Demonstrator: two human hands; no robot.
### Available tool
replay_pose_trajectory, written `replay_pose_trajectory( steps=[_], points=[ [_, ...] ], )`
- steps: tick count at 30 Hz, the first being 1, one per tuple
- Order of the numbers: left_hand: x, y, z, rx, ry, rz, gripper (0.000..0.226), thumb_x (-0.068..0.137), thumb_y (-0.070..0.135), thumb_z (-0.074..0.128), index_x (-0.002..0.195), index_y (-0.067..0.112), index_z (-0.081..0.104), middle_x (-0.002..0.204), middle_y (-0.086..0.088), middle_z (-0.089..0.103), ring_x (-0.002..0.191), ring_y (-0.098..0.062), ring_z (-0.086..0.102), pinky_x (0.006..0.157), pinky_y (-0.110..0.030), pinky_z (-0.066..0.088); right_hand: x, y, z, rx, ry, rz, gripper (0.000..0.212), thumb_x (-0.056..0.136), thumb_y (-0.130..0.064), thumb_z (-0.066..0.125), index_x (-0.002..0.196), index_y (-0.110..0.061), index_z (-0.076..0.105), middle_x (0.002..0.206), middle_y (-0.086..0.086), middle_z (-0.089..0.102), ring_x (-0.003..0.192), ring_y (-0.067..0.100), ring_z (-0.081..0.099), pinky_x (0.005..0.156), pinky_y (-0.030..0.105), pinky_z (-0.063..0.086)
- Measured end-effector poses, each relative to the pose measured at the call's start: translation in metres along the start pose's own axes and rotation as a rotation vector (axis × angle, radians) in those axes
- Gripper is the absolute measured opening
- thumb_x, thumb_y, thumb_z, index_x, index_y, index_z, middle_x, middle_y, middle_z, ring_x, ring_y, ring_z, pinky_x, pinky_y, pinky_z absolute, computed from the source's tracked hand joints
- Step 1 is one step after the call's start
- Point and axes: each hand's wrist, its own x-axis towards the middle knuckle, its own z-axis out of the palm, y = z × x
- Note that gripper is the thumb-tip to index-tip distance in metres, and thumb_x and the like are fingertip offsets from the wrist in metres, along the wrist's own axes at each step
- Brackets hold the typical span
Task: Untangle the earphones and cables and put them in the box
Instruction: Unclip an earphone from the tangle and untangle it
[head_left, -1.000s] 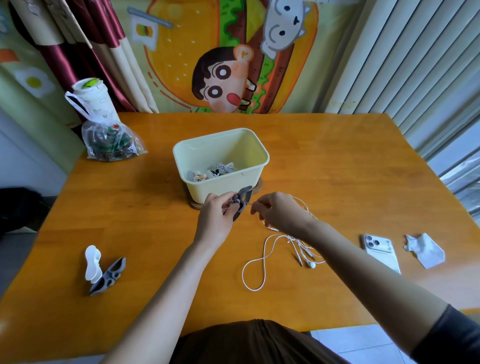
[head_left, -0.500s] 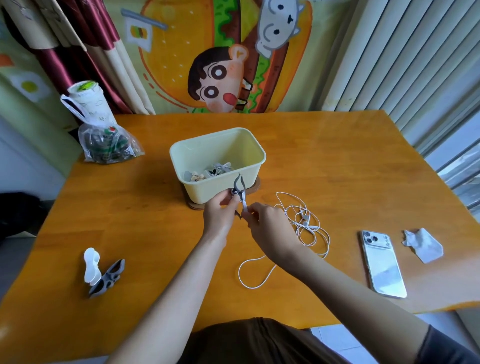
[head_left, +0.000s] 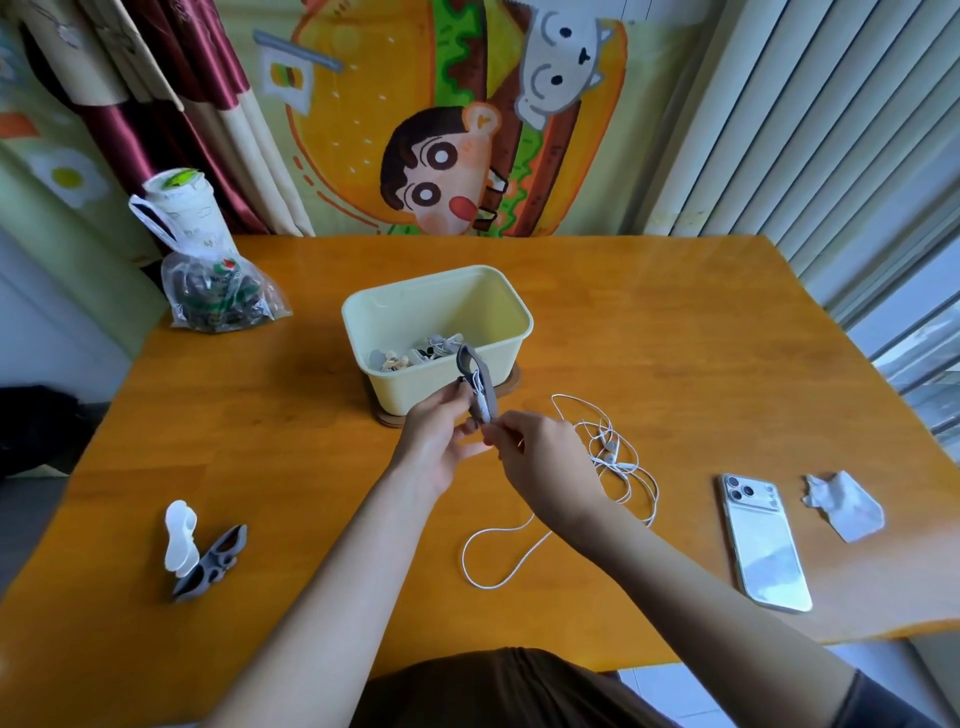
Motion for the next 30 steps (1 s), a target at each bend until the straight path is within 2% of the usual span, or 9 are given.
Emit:
replay_pose_trajectory(
  steps=[4,8,11,14,16,18,23,27,30],
  points=[
    [-0.002,0.003,0.001,-0.064,-0.074,-0.077,0.018,0.098,0.022,0.049,0.091,0.016,0.065,0.072,-0.003,0.054,0.066,-0.016,0.047,0.067,-0.045,0.055,0.007,0.011,-0.008,0.057,-0.047,0.068,0.023,0.095,-0.026,0.054,0.079,-0.015,0.066,0.065,0.001,0.06,0.054,0.019,0.053,0.057,0.034,0.047],
    [-0.006,0.006,0.001,0.013,-0.245,-0.136,0.018,0.096,0.018,0.048,0.096,0.019,0.066,0.086,-0.004,0.063,0.076,-0.019,0.054,0.083,-0.053,0.047,0.016,0.026,-0.019,0.132,-0.043,0.111,0.019,0.092,-0.021,0.057,0.076,-0.017,0.066,0.059,-0.011,0.055,0.05,0.005,0.051,0.057,0.023,0.046],
    [-0.006,0.008,-0.007,0.227,-0.351,-0.098,0.018,0.094,0.018,0.052,0.1,0.023,0.067,0.092,-0.001,0.067,0.084,-0.017,0.055,0.079,-0.044,0.047,0.022,0.034,-0.029,0.056,-0.124,0.071,0.014,0.09,-0.017,0.059,0.079,-0.017,0.066,0.062,-0.013,0.053,0.054,0.004,0.048,0.055,0.015,0.037],
    [-0.008,0.009,-0.013,0.662,-0.438,-0.058,0.023,0.095,0.017,0.055,0.11,0.029,0.066,0.099,0.003,0.067,0.088,-0.01,0.058,0.079,-0.028,0.046,0.032,0.051,-0.037,-0.082,-0.262,0.063,0.014,0.092,-0.009,0.055,0.085,-0.007,0.067,0.062,-0.014,0.048,0.059,0.012,0.047,0.053,0.015,0.033],
    [-0.006,0.002,-0.014,0.949,-0.387,0.045,0.028,0.095,0.013,0.056,0.12,0.024,0.064,0.095,0.005,0.062,0.085,-0.006,0.055,0.073,-0.015,0.044,0.036,0.062,-0.042,-0.131,-0.334,0.08,0.016,0.093,-0.012,0.055,0.089,-0.008,0.069,0.064,-0.009,0.052,0.062,0.015,0.05,0.054,0.019,0.035],
    [-0.003,-0.009,-0.017,1.098,-0.285,0.152,0.03,0.095,0.01,0.054,0.123,0.018,0.064,0.09,0.007,0.056,0.087,-0.009,0.053,0.076,-0.018,0.043,0.038,0.066,-0.046,-0.157,-0.374,0.088,0.017,0.093,-0.019,0.056,0.09,-0.01,0.071,0.071,-0.004,0.058,0.058,0.008,0.048,0.05,0.013,0.035],
    [0.004,-0.028,-0.018,1.176,-0.17,0.205,0.028,0.096,0.014,0.052,0.121,0.02,0.064,0.102,0.0,0.058,0.095,-0.015,0.054,0.079,-0.024,0.045,0.037,0.061,-0.04,-0.178,-0.341,0.107,0.022,0.091,-0.025,0.06,0.089,-0.006,0.07,0.074,0.004,0.064,0.055,0.008,0.046,0.047,0.015,0.031],
    [0.007,-0.034,-0.016,1.257,-0.043,0.227,0.023,0.096,0.021,0.053,0.116,0.026,0.064,0.104,-0.002,0.048,0.099,-0.025,0.055,0.09,-0.046,0.049,0.033,0.057,-0.03,-0.155,-0.294,0.109,0.021,0.092,-0.021,0.058,0.091,-0.004,0.07,0.075,0.006,0.064,0.059,0.012,0.049,0.051,0.018,0.036],
    [0.007,-0.034,-0.016,1.191,-0.046,0.235,0.025,0.096,0.018,0.053,0.119,0.023,0.062,0.105,-0.003,0.046,0.096,-0.021,0.054,0.086,-0.035,0.049,0.038,0.061,-0.032,-0.139,-0.247,0.17,0.022,0.092,-0.021,0.058,0.093,-0.003,0.07,0.075,0.005,0.063,0.06,0.012,0.052,0.054,0.021,0.041]
  ],
)
